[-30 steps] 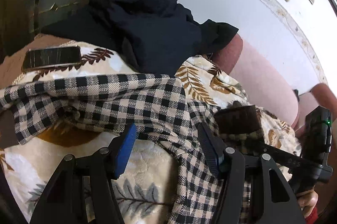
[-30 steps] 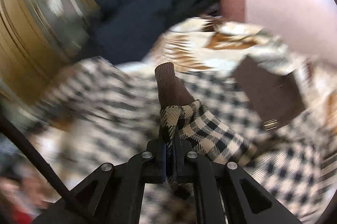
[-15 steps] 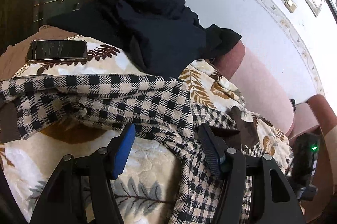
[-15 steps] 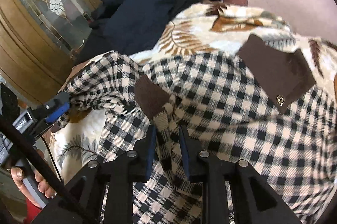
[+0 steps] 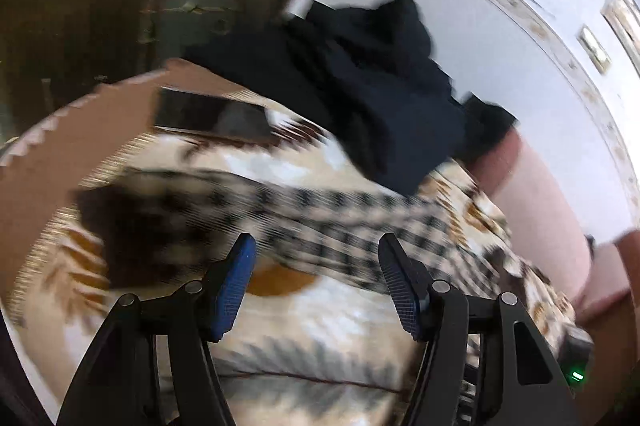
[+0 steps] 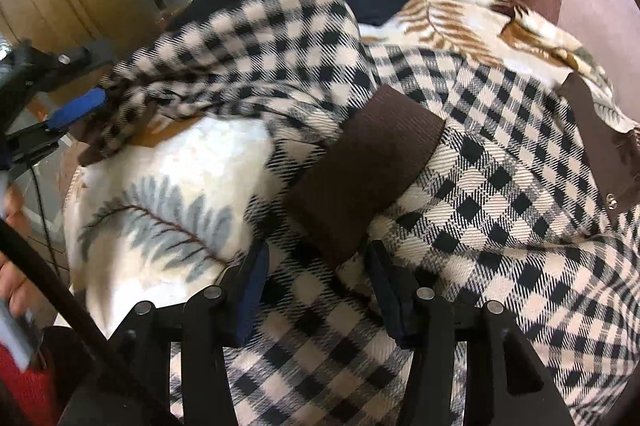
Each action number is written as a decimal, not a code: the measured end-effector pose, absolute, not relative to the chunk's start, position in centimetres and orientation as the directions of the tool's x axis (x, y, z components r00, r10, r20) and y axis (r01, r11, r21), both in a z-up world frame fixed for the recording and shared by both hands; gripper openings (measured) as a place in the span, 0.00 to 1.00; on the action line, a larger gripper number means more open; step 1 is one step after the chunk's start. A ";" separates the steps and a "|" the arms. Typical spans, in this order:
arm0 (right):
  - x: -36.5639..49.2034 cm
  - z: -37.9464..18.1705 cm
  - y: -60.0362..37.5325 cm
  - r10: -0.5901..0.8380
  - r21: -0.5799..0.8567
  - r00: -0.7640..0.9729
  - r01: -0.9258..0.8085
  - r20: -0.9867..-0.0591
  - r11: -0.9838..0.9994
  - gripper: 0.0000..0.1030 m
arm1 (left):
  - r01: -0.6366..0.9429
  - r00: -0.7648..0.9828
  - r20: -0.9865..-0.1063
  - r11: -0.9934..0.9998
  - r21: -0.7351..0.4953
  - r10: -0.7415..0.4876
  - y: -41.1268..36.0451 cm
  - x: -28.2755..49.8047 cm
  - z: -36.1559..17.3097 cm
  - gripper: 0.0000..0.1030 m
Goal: Fold large clothes
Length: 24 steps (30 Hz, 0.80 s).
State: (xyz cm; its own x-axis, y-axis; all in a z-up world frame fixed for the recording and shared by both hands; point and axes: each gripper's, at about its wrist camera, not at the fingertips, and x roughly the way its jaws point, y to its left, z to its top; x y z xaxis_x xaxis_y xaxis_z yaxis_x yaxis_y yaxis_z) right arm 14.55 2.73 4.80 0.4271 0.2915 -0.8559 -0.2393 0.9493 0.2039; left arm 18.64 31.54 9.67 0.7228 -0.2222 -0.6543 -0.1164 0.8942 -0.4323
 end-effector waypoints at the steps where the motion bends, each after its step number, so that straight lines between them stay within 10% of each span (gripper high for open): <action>1: 14.1 5.2 2.6 0.293 0.204 0.438 -0.238 -0.850 0.949 0.54 | -0.151 0.732 -0.655 0.893 -0.423 -0.187 32.9 18.3 9.8 0.61; 13: 8.0 7.2 2.2 0.303 0.206 0.482 -0.245 -0.822 0.947 0.54 | -0.328 0.759 -0.649 0.829 -0.453 -0.055 43.4 17.5 8.1 0.72; 24: 5.2 5.5 -0.2 0.253 0.201 0.462 -0.159 -0.850 0.966 0.54 | -0.171 0.687 -0.726 0.974 -0.147 0.011 36.7 20.1 6.8 0.72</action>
